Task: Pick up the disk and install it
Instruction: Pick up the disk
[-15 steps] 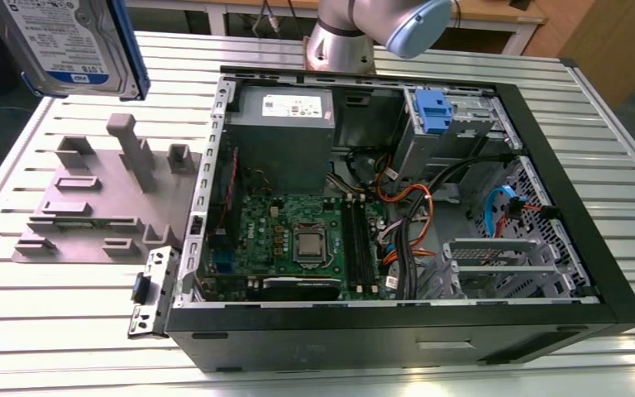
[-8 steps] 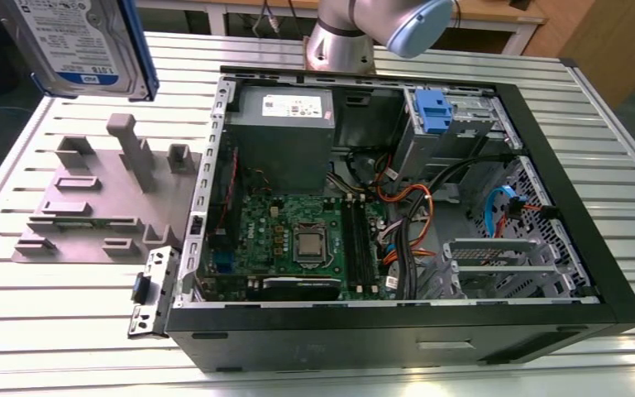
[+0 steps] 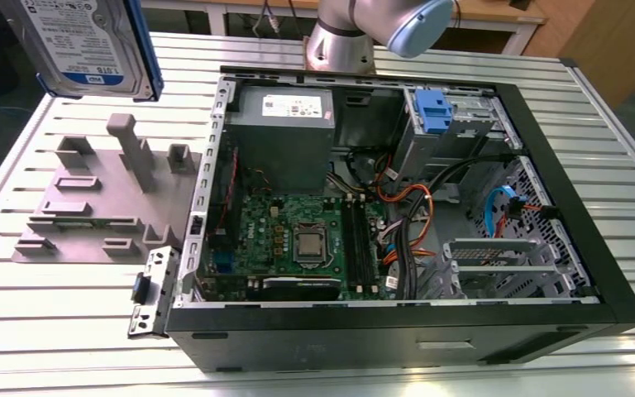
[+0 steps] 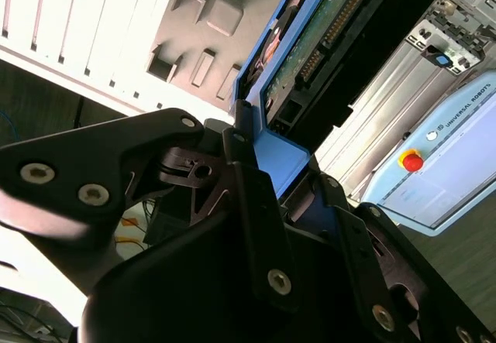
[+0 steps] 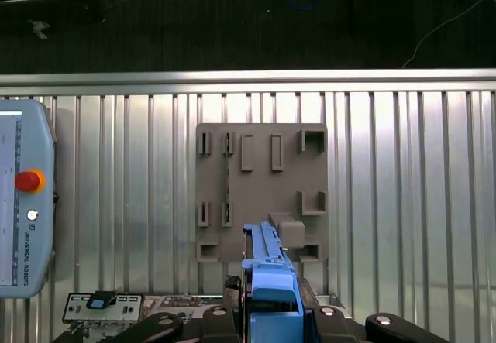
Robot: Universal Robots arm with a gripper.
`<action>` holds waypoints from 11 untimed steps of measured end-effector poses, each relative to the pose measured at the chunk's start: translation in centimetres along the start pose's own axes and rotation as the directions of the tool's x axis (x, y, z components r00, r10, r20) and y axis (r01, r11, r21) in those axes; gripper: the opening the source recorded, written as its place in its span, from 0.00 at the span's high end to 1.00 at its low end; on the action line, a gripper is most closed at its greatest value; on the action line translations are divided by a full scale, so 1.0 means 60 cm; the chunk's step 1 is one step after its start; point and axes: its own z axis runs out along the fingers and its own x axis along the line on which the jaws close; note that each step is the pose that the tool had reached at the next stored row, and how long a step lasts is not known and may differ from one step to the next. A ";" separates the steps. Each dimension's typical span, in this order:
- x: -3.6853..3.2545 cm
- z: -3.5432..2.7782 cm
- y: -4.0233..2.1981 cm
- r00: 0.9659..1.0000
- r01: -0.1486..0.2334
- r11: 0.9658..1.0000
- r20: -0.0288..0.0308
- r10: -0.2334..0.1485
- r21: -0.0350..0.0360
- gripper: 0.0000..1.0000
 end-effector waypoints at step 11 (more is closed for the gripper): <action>0.000 0.000 -0.011 1.000 0.000 1.000 0.000 0.000 0.000 0.64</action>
